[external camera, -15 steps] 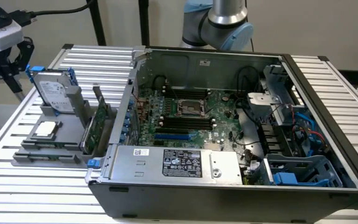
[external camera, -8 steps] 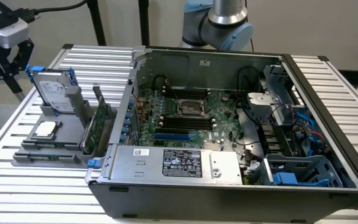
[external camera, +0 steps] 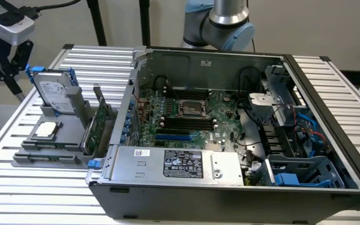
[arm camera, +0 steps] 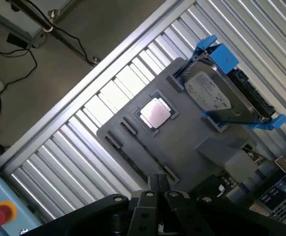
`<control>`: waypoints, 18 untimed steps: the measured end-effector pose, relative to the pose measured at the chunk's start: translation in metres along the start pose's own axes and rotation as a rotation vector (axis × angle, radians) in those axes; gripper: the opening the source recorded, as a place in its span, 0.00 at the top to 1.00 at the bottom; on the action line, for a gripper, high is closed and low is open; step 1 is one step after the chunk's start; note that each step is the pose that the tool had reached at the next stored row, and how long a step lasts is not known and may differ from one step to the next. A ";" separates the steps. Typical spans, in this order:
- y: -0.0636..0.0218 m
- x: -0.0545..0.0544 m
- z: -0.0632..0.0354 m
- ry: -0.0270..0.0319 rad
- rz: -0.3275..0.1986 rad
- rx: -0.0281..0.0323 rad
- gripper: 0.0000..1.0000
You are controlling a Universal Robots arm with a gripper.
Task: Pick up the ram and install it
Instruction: 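Pick up the ram and move it above insertion slot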
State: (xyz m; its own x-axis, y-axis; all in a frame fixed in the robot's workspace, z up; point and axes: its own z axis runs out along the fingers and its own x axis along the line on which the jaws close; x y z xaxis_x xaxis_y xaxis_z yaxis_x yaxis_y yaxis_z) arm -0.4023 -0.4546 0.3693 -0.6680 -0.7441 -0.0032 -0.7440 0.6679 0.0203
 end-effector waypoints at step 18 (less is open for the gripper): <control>0.0000 0.000 0.0026 0.0238 -0.323 0.0001 1.00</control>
State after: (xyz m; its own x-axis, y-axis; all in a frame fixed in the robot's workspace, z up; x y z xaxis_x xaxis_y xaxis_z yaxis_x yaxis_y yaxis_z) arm -0.4024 -0.4546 0.3667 -0.3966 -0.9179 0.0138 -0.9176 0.3968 0.0219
